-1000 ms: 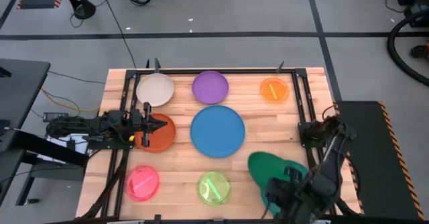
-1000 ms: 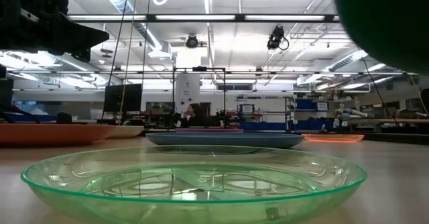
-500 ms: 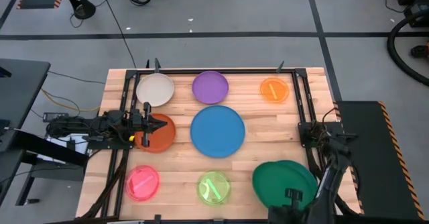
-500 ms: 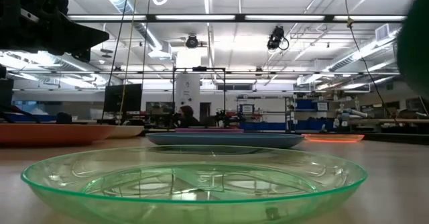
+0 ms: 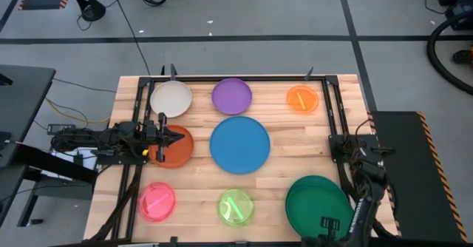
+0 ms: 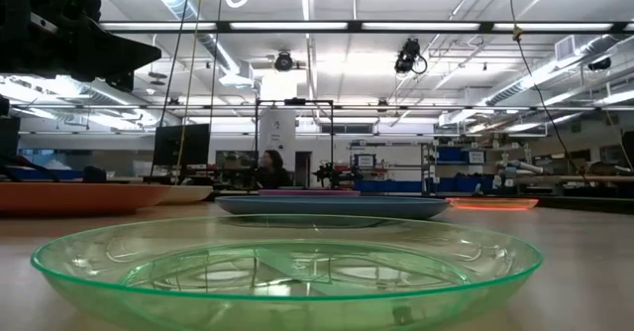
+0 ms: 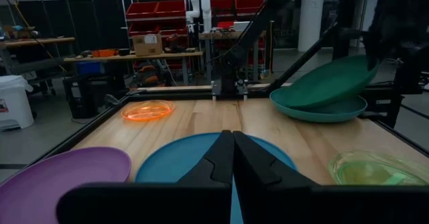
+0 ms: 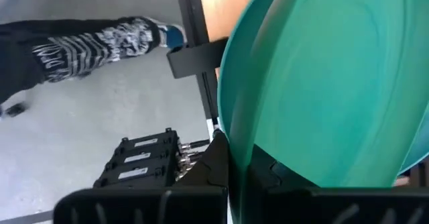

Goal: Stack plastic plates
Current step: Stack the green plate on top of the light green plate

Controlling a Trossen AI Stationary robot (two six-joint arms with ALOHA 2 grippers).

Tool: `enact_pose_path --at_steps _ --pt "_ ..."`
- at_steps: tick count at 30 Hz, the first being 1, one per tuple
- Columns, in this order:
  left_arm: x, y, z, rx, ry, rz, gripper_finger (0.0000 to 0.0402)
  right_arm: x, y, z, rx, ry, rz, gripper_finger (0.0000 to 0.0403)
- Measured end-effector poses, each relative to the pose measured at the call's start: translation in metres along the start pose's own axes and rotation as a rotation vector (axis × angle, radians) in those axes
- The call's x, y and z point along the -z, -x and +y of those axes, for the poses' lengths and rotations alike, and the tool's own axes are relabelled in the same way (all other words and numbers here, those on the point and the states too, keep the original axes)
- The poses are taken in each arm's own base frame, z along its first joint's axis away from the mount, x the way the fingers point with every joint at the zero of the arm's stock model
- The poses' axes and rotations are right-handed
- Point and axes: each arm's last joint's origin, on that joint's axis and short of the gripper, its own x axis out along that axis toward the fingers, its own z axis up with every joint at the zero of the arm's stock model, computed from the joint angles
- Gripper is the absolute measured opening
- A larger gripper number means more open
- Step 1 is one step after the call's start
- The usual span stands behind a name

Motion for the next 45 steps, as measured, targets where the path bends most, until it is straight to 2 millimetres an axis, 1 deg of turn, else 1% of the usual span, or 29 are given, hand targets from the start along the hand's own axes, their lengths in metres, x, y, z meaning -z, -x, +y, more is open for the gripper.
enact_pose_path --at_steps 2,4,10,12,14,16,19,24,27,30,33,36,39,41,45 --pt "0.000 0.000 0.000 0.000 0.000 0.000 0.0011 0.007 0.009 -0.003 -0.008 0.040 -0.049 0.0015" --pt "0.000 0.000 0.000 0.000 0.000 0.000 0.0011 0.014 0.008 -0.004 0.010 0.090 -0.092 0.0015" --pt "0.000 0.000 0.000 0.000 0.000 0.000 0.0011 0.032 -0.021 -0.010 0.115 0.123 -0.052 0.0015" --pt "0.000 0.000 0.000 0.000 0.000 0.000 0.0011 0.034 -0.032 -0.012 0.154 0.118 -0.057 0.0015" --pt "0.000 0.000 0.000 0.000 0.000 0.000 0.0011 0.034 -0.038 -0.014 0.181 0.112 -0.078 0.0019" --pt "0.000 0.000 0.000 0.000 0.000 0.000 0.0011 0.035 -0.042 -0.018 0.225 0.116 -0.095 0.0031" --pt "0.000 0.000 0.000 0.000 0.000 0.000 0.0011 0.036 -0.051 -0.024 0.295 0.129 -0.075 0.0056" --pt "0.000 0.000 0.000 0.000 0.000 0.000 0.0011 0.034 -0.063 -0.028 0.312 0.117 -0.016 0.0104" --pt "0.000 0.000 0.000 0.000 0.000 0.000 0.0011 0.034 -0.060 -0.027 0.306 0.134 -0.005 0.0134" --pt "0.000 0.000 0.000 0.000 0.000 0.000 0.0011 0.033 -0.046 -0.026 0.258 0.142 -0.054 0.0160" --pt "0.000 0.000 0.000 0.000 0.000 0.000 0.0011 0.029 -0.033 -0.032 0.245 0.141 -0.143 0.0182" --pt "0.000 0.000 0.000 0.000 0.000 0.000 0.0011 0.019 -0.032 -0.041 0.275 0.119 -0.196 0.0195" --pt "0.000 0.000 0.000 0.000 0.000 0.000 0.0011 0.006 -0.035 -0.051 0.299 0.079 -0.192 0.0197" --pt "0.000 0.000 0.000 0.000 0.000 0.000 0.0011 -0.005 -0.035 -0.054 0.302 0.085 -0.181 0.0195" --pt "0.000 0.000 0.000 0.000 0.000 0.000 0.0011 -0.030 -0.026 -0.061 0.284 0.088 -0.178 0.0193"
